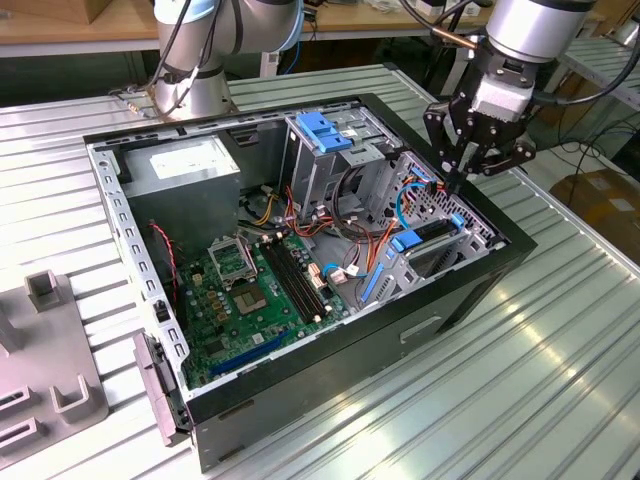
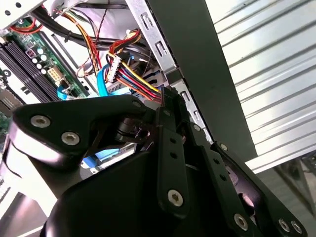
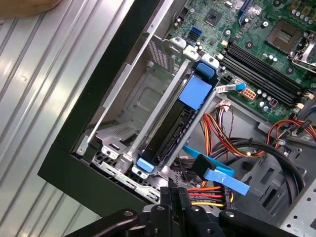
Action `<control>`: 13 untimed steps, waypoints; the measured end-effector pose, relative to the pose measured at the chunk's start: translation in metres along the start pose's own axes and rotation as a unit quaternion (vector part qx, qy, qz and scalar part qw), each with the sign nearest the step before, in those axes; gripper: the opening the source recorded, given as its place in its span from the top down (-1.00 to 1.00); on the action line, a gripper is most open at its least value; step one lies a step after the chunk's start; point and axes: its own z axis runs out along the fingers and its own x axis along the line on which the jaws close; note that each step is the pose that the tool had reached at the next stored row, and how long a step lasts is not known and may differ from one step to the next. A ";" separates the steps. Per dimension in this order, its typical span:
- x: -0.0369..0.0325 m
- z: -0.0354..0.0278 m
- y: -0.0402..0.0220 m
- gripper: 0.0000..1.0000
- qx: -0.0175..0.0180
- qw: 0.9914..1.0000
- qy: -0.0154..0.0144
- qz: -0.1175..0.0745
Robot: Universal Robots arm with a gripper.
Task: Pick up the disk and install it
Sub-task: 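Insert the first disk wire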
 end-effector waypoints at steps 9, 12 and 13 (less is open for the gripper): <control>-0.0013 -0.0001 0.0022 0.65 -0.002 0.999 0.001 0.037; -0.0017 -0.0001 0.0027 0.65 -0.003 0.999 0.001 0.038; -0.0019 -0.0002 0.0027 0.65 -0.003 0.999 0.002 0.045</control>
